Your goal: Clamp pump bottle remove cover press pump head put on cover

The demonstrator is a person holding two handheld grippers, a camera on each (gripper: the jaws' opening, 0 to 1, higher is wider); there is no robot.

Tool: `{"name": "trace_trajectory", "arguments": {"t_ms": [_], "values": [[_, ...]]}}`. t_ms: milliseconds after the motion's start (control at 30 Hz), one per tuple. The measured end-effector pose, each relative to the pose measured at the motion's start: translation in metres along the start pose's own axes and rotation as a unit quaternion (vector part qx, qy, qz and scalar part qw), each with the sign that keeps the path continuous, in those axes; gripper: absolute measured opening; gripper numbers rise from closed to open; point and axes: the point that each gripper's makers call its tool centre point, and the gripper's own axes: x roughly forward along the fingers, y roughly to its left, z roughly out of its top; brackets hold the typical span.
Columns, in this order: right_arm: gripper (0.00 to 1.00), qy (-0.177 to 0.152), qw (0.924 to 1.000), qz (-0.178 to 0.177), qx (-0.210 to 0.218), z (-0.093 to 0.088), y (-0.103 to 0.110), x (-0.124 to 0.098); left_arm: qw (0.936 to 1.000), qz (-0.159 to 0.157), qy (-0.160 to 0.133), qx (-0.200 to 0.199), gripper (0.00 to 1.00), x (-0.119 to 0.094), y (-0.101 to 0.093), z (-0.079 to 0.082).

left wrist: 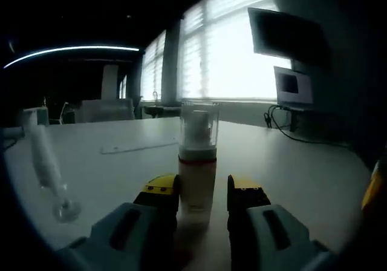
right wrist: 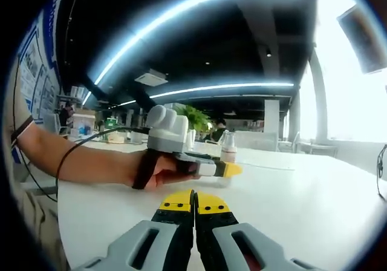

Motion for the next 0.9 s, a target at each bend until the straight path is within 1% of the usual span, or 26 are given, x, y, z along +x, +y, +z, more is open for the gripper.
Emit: {"name": "trace_trajectory", "arguments": {"t_ms": [100, 233, 333, 400, 467, 667, 800, 900], "values": [[0.00, 0.000, 1.0000, -0.002, 0.003, 0.000, -0.001, -0.001, 1.0000, 0.001, -0.003, 0.000, 0.22, -0.001, -0.001, 0.003], [0.00, 0.001, 1.0000, -0.004, 0.002, 0.000, -0.001, 0.000, 1.0000, 0.005, -0.001, 0.005, 0.22, 0.000, 0.002, 0.004], [0.00, 0.002, 1.0000, -0.003, 0.002, -0.001, -0.001, 0.000, 0.9999, 0.010, -0.001, 0.005, 0.22, -0.002, 0.005, 0.005], [0.00, 0.003, 1.0000, -0.002, 0.002, -0.001, -0.001, 0.000, 0.9999, 0.014, -0.003, -0.002, 0.22, -0.004, 0.009, 0.006], [0.00, 0.004, 1.0000, -0.002, 0.002, -0.001, -0.002, 0.000, 0.9999, 0.015, -0.004, -0.001, 0.22, -0.010, 0.010, 0.007], [0.00, 0.004, 1.0000, -0.004, 0.002, -0.001, -0.002, 0.000, 1.0000, 0.004, -0.008, -0.002, 0.23, -0.013, 0.006, 0.014], [0.00, 0.004, 1.0000, -0.004, 0.002, -0.001, -0.002, 0.000, 0.9999, 0.000, -0.010, 0.000, 0.23, -0.020, 0.002, 0.016], [0.00, 0.004, 1.0000, -0.004, 0.002, -0.001, -0.002, 0.000, 1.0000, -0.002, -0.008, 0.001, 0.23, -0.024, 0.003, 0.016]]}}
